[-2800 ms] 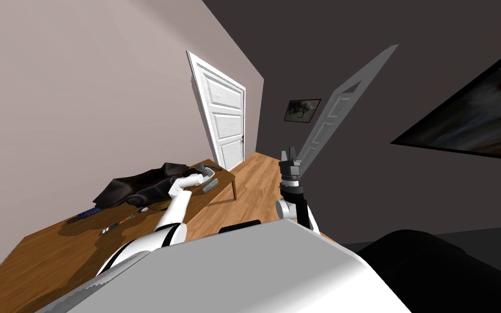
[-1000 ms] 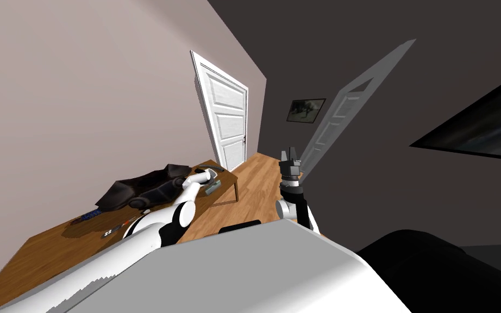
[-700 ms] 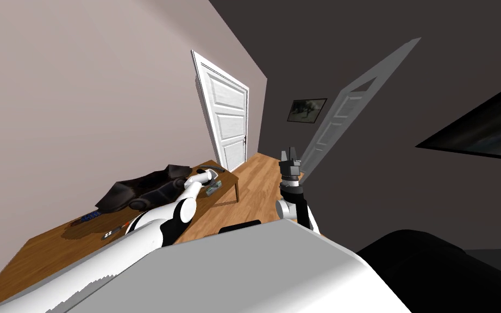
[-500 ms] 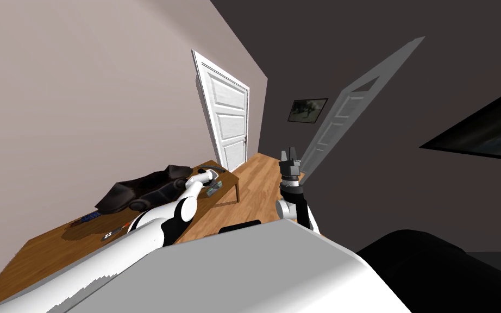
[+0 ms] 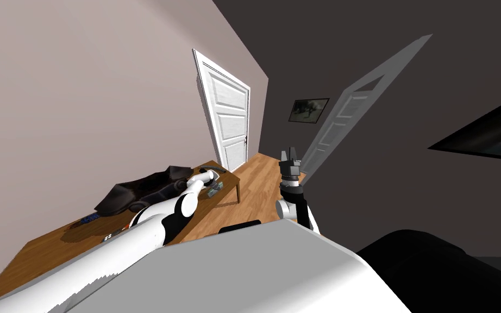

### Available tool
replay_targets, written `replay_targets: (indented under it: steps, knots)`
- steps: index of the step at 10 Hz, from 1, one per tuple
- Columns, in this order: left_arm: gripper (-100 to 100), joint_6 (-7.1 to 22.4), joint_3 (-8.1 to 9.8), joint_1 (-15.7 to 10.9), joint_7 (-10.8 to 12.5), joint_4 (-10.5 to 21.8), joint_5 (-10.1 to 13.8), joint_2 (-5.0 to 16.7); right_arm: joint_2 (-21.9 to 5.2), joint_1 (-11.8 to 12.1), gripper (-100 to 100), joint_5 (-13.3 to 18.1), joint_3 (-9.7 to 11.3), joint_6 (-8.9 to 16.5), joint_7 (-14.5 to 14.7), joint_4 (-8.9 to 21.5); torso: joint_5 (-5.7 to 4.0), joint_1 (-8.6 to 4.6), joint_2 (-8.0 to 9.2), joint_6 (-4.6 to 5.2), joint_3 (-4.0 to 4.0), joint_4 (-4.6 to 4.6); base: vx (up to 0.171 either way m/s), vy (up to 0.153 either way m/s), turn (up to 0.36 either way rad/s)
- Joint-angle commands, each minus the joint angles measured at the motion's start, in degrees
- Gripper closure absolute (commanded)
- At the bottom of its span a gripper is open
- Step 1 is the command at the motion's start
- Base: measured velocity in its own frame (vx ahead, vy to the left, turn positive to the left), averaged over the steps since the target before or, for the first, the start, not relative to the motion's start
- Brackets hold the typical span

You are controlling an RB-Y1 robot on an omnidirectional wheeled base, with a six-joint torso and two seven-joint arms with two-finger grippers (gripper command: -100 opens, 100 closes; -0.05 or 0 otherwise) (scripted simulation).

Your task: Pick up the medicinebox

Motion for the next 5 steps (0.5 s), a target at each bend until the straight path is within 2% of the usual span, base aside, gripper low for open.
replay_targets:
  steps: [1,3,4,5]
  knots:
    - [-100,0.89,0.63,-1.45,0.89,2.86,-0.29,0.27,0.00,0.00,0,0.00,0.00,0.00,0.00,0.00,0.00,0.00,0.00,0.00,0.00,0.00,0.035,0.035,0.014]
    - [-100,2.55,1.48,-2.85,1.95,6.53,-0.63,0.83,0.00,0.00,0,0.00,0.00,0.00,0.00,0.00,0.02,0.08,-0.06,0.00,-0.03,-0.01,0.055,0.058,0.014]
    - [-100,2.55,1.48,-2.85,1.95,5.76,-0.63,0.83,0.00,0.00,0,0.00,0.00,0.00,0.00,0.00,0.02,0.08,-0.09,0.00,-0.05,-0.02,0.037,0.024,0.003]
    - [-100,2.55,1.48,-2.85,1.95,6.57,-0.63,0.83,0.00,0.00,0,0.00,0.00,0.00,0.00,0.00,0.00,-0.01,-0.04,0.00,-0.02,-0.01,0.013,0.006,0.001]
